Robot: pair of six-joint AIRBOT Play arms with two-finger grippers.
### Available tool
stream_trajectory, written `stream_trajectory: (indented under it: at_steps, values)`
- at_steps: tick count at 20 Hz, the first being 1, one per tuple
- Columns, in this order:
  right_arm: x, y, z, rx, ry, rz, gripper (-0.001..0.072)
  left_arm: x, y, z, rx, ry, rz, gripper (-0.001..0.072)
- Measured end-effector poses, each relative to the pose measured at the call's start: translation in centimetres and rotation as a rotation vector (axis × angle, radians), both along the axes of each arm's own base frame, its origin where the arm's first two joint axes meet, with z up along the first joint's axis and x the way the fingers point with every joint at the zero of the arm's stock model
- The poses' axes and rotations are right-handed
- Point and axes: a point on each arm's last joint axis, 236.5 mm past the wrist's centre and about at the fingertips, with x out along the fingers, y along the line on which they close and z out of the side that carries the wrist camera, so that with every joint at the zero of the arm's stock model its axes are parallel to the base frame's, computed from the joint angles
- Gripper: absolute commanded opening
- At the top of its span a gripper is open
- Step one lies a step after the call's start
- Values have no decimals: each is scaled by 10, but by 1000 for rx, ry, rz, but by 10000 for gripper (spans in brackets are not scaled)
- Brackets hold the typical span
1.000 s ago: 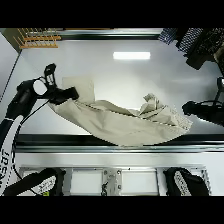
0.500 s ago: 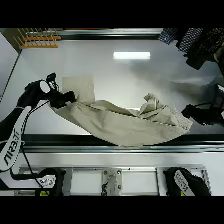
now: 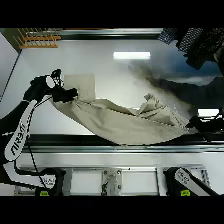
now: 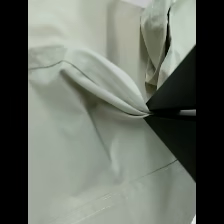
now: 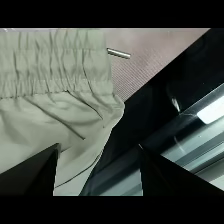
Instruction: Fold the clothes and pants, and hang the long-sleeved shirts on hangers.
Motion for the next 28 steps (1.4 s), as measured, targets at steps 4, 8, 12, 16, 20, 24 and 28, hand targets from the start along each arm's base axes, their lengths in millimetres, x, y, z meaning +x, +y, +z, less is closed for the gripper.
stream_trajectory:
  at_steps: [4,8,12,16,20,24,28]
  values:
    - [5,11,-24,102,29,-36,333,4,0,17,6,-42,-16,4]
    - [8,19,-33,131,33,12,19,8,0,35,6,-89,-21,5]
    - [20,16,-22,108,-14,66,19,20,2,68,7,-200,-18,4]
    - [80,-14,53,-25,-217,111,19,73,6,165,0,-520,6,5]
    - [160,-23,202,-202,-567,182,19,116,11,328,-6,-930,27,5]
    - [182,-6,303,-355,-788,259,18,104,22,423,61,-1141,-5,5]
    - [162,10,278,-433,-710,347,18,85,44,360,123,-996,-17,5]
